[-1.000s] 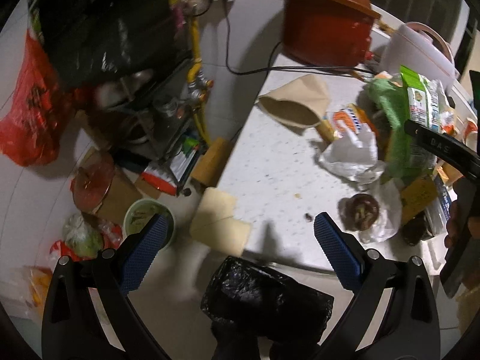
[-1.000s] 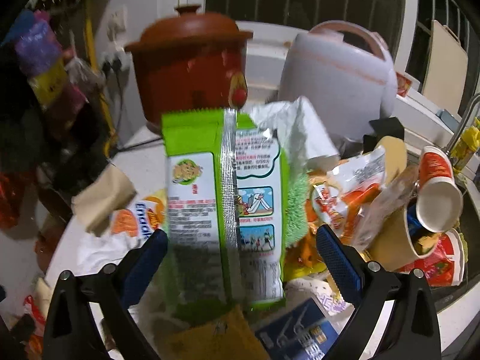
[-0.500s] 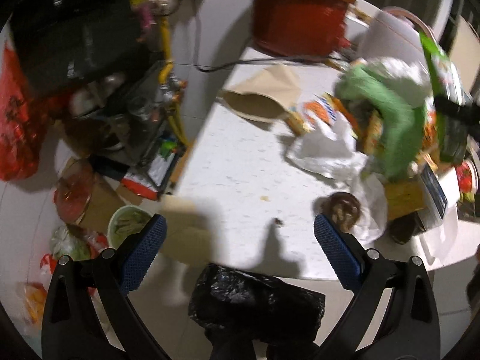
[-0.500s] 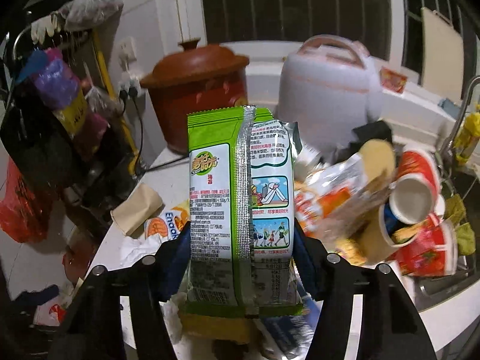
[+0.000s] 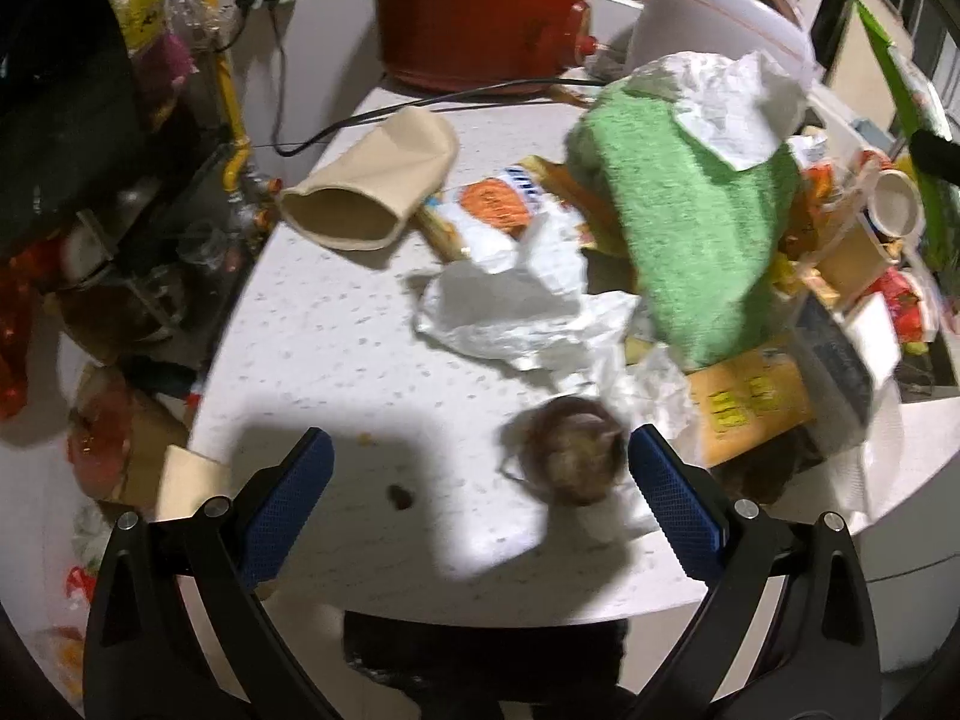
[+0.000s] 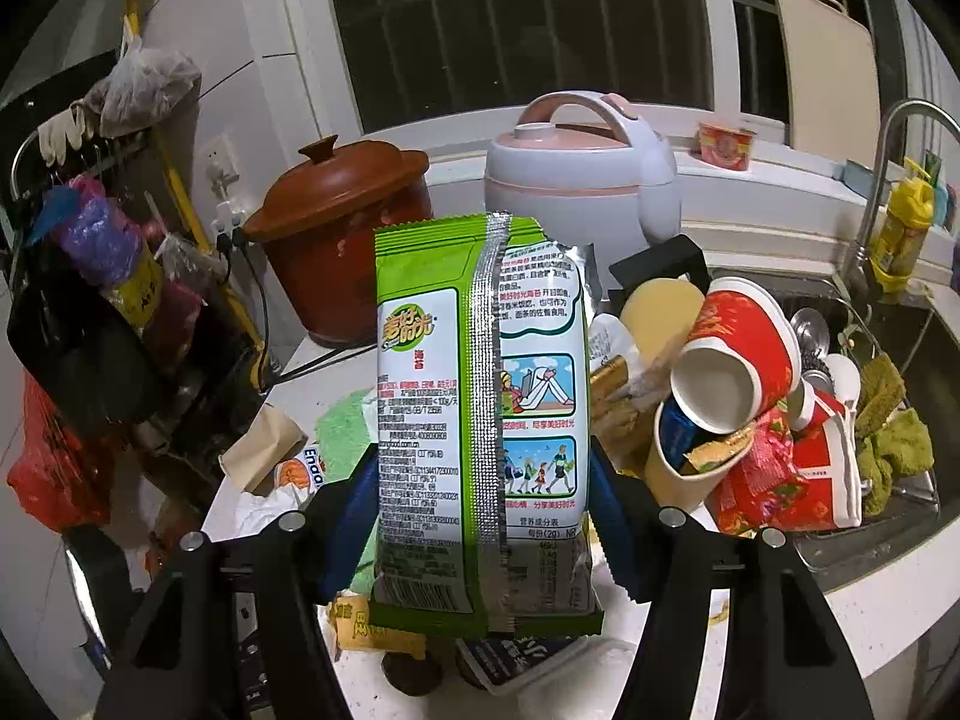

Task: Collect trash
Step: 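Grasp the brown ball with the left tool while the right tool grasps the green snack bag, then carry both items down and release them into the black trash bag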

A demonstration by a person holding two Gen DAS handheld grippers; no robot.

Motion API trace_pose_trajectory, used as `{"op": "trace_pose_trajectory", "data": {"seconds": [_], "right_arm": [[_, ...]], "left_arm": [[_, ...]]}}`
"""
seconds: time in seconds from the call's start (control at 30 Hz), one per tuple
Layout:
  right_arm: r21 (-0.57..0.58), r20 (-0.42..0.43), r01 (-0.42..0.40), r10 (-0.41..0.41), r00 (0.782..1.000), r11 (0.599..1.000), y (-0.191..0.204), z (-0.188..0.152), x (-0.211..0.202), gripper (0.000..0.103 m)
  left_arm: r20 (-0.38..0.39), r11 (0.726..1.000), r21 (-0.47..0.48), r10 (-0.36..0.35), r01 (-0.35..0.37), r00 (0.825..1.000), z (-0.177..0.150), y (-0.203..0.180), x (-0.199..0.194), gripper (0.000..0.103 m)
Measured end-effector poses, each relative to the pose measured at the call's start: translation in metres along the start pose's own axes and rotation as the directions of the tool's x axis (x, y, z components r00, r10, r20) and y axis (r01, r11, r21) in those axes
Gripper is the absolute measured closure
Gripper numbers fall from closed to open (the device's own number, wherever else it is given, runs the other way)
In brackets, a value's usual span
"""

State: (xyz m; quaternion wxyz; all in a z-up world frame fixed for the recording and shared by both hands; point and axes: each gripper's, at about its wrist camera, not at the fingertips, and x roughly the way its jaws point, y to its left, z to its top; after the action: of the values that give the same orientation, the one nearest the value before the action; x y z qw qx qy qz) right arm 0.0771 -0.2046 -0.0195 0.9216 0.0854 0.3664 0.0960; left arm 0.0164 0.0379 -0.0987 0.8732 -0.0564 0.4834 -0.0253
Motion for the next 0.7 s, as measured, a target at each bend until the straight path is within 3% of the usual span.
{"op": "trace_pose_trajectory", "data": {"seconds": [0.2, 0.27, 0.3, 0.33, 0.57, 0.7], "right_arm": [[0.007, -0.023, -0.035, 0.035, 0.999, 0.999, 0.002, -0.007, 0.0, 0.039], [0.016, -0.031, -0.043, 0.043, 0.999, 0.999, 0.002, -0.011, 0.001, 0.039], [0.019, -0.032, -0.045, 0.046, 0.998, 0.999, 0.001, -0.012, 0.0, 0.039], [0.02, -0.033, -0.046, 0.046, 0.998, 0.999, 0.001, -0.014, -0.001, 0.039], [0.06, -0.032, -0.066, 0.068, 0.997, 0.996, -0.008, -0.017, -0.008, 0.04], [0.039, -0.017, -0.064, 0.064, 0.998, 0.997, -0.008, -0.018, -0.016, 0.04]], "left_arm": [[-0.001, 0.997, 0.013, -0.074, 0.074, 0.997, -0.004, -0.009, 0.006, 0.011], [-0.003, 0.993, 0.008, -0.121, 0.121, 0.993, -0.004, -0.008, 0.01, 0.033], [-0.012, 0.987, -0.004, -0.164, 0.164, 0.986, -0.005, -0.007, 0.014, 0.05], [-0.02, 0.979, -0.024, -0.204, 0.203, 0.979, -0.005, -0.004, 0.017, 0.058], [0.008, 0.963, -0.041, -0.266, 0.266, 0.964, -0.002, 0.001, 0.015, 0.063], [0.051, 0.945, -0.06, -0.318, 0.321, 0.947, 0.0, 0.006, -0.003, 0.064]]}}
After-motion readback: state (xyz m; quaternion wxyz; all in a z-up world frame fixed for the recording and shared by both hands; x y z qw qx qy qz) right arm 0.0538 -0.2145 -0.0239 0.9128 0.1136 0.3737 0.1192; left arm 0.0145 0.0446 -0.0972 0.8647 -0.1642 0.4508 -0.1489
